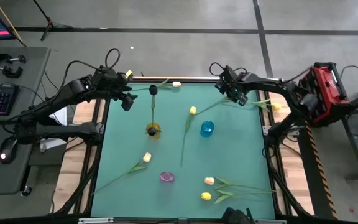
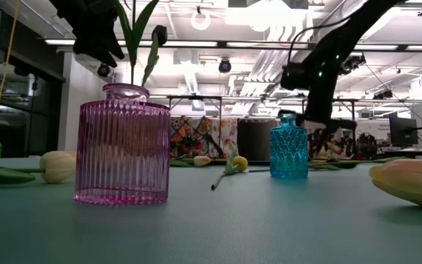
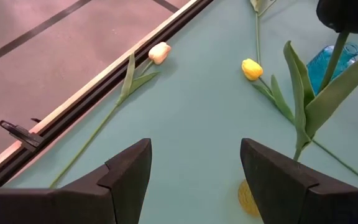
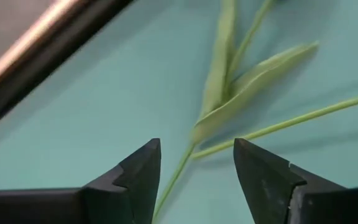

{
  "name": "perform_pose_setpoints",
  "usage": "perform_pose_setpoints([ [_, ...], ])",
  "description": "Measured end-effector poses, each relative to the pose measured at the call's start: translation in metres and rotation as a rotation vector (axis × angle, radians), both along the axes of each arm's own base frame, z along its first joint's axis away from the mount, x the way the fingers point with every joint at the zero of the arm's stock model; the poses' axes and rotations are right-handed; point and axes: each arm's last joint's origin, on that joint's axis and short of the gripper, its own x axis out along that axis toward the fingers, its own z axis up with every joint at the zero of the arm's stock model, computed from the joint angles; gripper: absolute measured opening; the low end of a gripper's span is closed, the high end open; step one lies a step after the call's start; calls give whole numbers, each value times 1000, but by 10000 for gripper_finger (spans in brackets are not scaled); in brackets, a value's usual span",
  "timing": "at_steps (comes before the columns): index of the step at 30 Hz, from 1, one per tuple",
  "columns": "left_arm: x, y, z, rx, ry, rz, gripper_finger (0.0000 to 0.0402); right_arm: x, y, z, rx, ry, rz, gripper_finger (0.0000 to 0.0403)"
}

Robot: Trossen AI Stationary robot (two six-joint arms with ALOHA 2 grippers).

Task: Sort flowers into vase by color
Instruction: Put the black tulip flower into the yellow vase

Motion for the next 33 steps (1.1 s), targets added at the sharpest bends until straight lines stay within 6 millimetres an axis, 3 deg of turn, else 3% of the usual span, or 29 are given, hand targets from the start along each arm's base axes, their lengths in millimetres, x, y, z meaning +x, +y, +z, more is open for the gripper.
perform_pose_setpoints([
  [23, 0, 0, 0, -4, -7, 8, 235, 5, -12, -37, 34, 82, -104, 145],
  [27, 0, 0, 0, -5, -6, 8, 235, 4, -13, -37, 28, 84, -102, 102],
  [31, 0, 0, 0, -8, -1, 8, 235, 5, -14, -37, 13, 92, -53, 22],
  [33, 0, 0, 0, -7, -1, 7, 235, 7, -15, -36, -7, 83, -22, 11],
])
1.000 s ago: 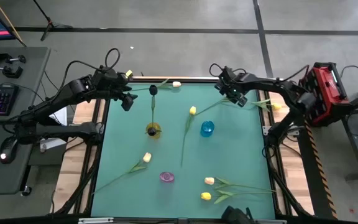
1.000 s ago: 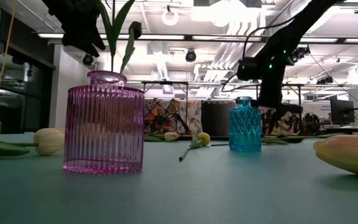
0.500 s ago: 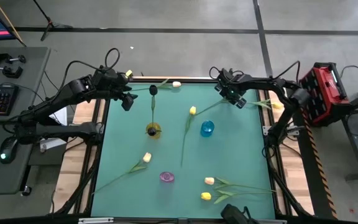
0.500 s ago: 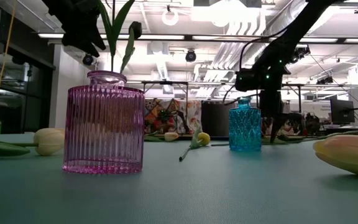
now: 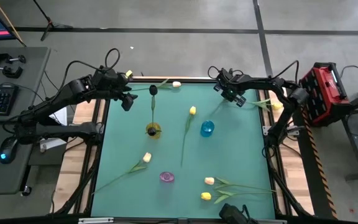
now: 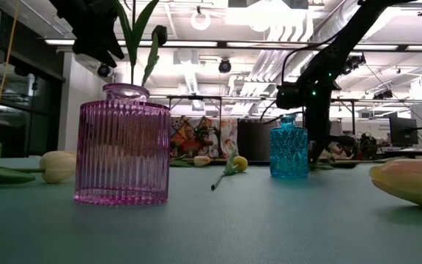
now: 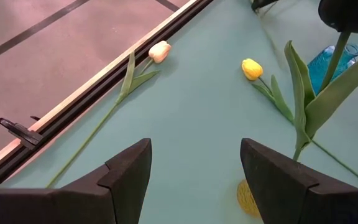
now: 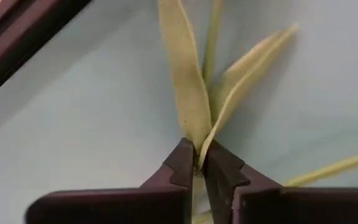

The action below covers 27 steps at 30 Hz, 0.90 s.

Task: Sort flowers into vase by color
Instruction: Put the black tulip flower into the yellow vase

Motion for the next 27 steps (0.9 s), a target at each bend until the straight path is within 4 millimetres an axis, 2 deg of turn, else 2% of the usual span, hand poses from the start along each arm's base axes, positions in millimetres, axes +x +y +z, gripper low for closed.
perform_pose_setpoints([
  [3, 0, 0, 0, 0, 0, 0, 235, 4, -2, 10, -71, -46, 51, 13],
  [7, 0, 0, 0, 0, 1, 0, 235, 11, -4, 36, -237, -121, 112, 5],
  [11, 0, 0, 1, 9, -3, -5, 235, 15, -1, 73, -453, -210, 200, 2],
  [14, 1, 0, 5, 42, -48, -23, 235, 21, 6, 109, -658, -302, 332, 2],
  [17, 1, -2, 15, 97, -138, -106, 235, 30, 22, 144, -858, -436, 500, 1],
  [21, -1, -5, 29, 158, -267, -159, 235, 50, 58, 176, -1083, -574, 748, 1],
  [23, -3, -7, 35, 189, -311, -162, 235, 63, 79, 183, -1158, -618, 850, 1],
  [27, -6, -10, 45, 229, -400, -163, 235, 92, 118, 178, -1253, -653, 1027, 0],
])
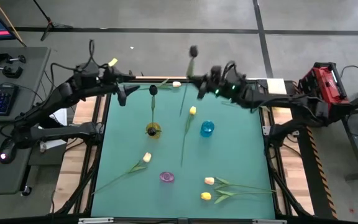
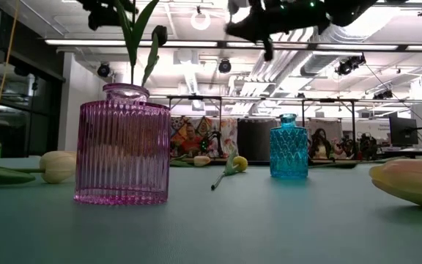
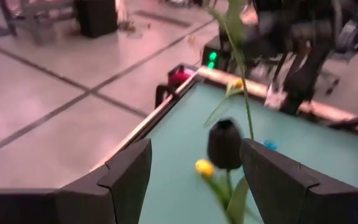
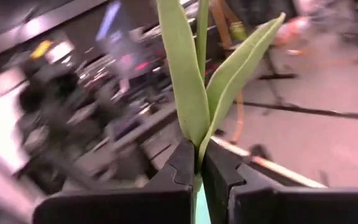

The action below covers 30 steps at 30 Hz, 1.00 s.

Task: Sort flowers into vase by color
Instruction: Put the black tulip flower into the yellow vase

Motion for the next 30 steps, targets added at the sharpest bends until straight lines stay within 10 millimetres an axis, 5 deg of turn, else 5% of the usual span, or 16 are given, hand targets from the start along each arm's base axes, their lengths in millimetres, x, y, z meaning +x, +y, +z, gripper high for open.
perform_pose_setpoints([
  [9, -6, -7, 16, -117, -215, -46, 235, 51, 43, -28, -169, -227, 144, 0],
  [20, -2, -15, 28, -221, -383, -83, 235, 75, 42, -74, -195, -304, 160, 0],
  [30, 1, -21, 33, -217, -425, -132, 235, 95, 37, -70, -272, -280, 89, 0],
])
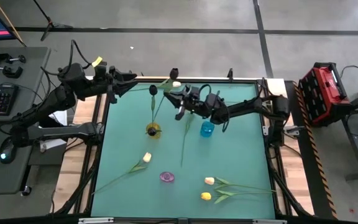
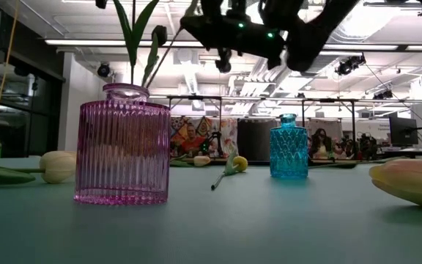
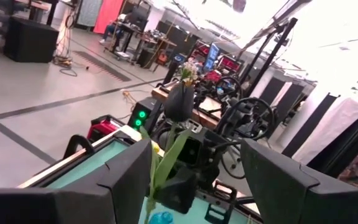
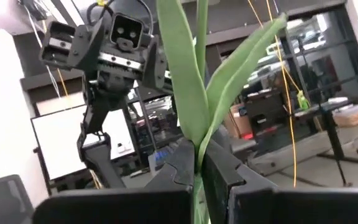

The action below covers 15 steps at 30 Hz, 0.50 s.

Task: Sort flowers into vase by color
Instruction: Put the black tulip flower into the yellow vase

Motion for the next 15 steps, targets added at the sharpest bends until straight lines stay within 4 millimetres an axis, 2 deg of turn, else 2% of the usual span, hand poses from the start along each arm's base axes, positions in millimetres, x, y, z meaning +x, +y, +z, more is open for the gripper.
perform_pose_setpoints([
  [6, 0, 0, 0, -20, -6, 0, 235, 22, 4, -2, -34, 121, 61, 0],
  [15, -2, -1, 1, -15, -11, 0, 235, 27, 7, -5, -46, 210, 69, 0],
])
